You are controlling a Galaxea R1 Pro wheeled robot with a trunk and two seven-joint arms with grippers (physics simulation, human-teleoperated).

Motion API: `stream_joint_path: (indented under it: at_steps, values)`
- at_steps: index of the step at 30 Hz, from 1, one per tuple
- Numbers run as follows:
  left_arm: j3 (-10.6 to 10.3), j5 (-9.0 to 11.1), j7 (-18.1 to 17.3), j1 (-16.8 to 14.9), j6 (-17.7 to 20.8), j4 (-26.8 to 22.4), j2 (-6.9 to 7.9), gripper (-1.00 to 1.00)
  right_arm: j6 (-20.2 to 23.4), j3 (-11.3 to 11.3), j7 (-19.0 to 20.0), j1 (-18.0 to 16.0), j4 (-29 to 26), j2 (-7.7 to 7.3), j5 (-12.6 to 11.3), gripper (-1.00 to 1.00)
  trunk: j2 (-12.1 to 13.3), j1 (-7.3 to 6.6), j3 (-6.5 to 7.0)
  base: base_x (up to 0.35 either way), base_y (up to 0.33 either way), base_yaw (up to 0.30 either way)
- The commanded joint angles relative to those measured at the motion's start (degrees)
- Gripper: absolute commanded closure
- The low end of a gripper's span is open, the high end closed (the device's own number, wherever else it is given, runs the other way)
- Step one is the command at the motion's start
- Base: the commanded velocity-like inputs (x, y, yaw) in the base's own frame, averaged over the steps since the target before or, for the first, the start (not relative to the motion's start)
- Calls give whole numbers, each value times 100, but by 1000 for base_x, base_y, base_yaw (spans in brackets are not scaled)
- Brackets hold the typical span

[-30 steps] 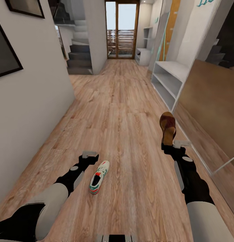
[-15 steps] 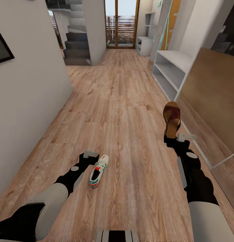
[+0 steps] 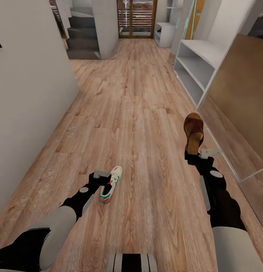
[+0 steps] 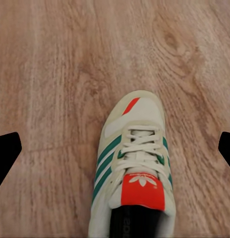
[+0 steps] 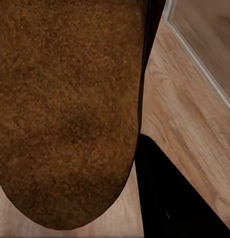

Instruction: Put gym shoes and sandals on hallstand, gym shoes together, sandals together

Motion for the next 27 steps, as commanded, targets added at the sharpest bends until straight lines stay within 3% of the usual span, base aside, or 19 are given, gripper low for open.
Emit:
stream_joint_path:
  at_steps: [1,20,27]
  values:
    - [48,-50,-26,-4,-18,3,-4,-100,38,3,-5,-2,-8,-1,34,100,-4,1,-36,0,0,0]
    - [46,-51,-26,-4,-202,152,-4,-100,38,3,-5,-2,-13,-1,34,100,-29,50,-624,0,0,0]
    - [46,-50,-26,-4,-203,160,-4,-100,38,3,-5,-2,-15,-1,34,100,-30,53,-654,0,0,0]
